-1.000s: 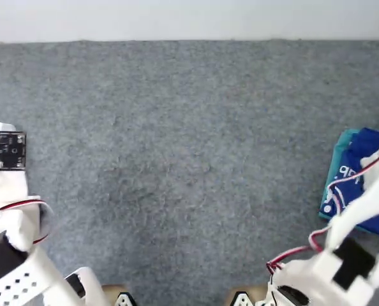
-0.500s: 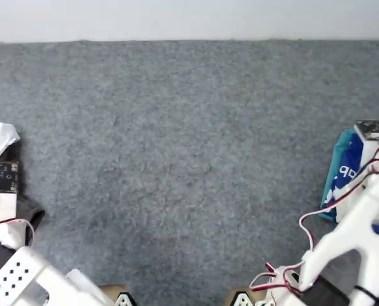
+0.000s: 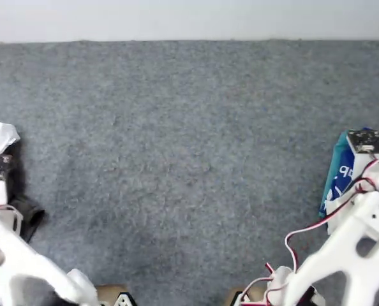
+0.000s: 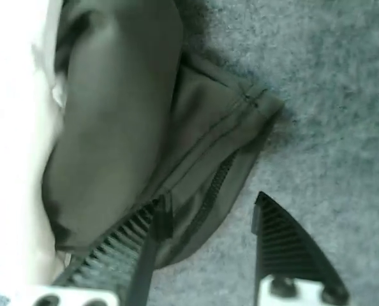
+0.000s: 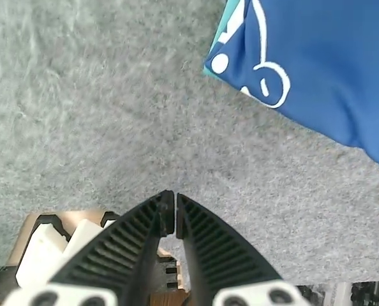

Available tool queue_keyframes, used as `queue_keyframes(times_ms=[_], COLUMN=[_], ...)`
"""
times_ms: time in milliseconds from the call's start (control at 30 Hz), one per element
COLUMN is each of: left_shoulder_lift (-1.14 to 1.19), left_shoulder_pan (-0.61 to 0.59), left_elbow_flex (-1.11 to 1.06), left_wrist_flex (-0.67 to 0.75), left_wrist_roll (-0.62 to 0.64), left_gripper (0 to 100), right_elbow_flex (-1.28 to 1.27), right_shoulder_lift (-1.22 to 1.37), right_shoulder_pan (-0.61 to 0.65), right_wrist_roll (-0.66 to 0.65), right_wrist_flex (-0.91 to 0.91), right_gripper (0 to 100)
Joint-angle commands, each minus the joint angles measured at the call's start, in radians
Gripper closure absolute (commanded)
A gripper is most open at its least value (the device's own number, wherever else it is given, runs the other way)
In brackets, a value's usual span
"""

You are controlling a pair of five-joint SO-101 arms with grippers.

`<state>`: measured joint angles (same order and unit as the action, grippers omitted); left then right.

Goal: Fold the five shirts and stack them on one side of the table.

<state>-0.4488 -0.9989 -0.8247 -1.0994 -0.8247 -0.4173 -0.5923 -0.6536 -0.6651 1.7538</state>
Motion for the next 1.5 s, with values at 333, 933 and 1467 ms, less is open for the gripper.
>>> queue_keyframes(times_ms=[333,933,1467], left_shoulder_lift=[0.6,0.327,0.081], left_shoulder_pan=[0.089,0.199,0.486], left_elbow_flex=[0.354,0.812,1.337], left_wrist_flex=[0.012,-0.272,-0.276], left_wrist_roll=[0.063,0.288,0.591], left_gripper=[82,99,98], right_elbow_flex=[-0.003,-0.005,-0.005], right_shoulder_lift=[-0.151,-0.237,-0.237], right_shoulder_pan=[0.008,0.01,0.01], right_wrist_roll=[-0.002,-0.003,-0.006], right_wrist_flex=[0.041,0.041,0.041], right_gripper=[99.0,99.0,99.0])
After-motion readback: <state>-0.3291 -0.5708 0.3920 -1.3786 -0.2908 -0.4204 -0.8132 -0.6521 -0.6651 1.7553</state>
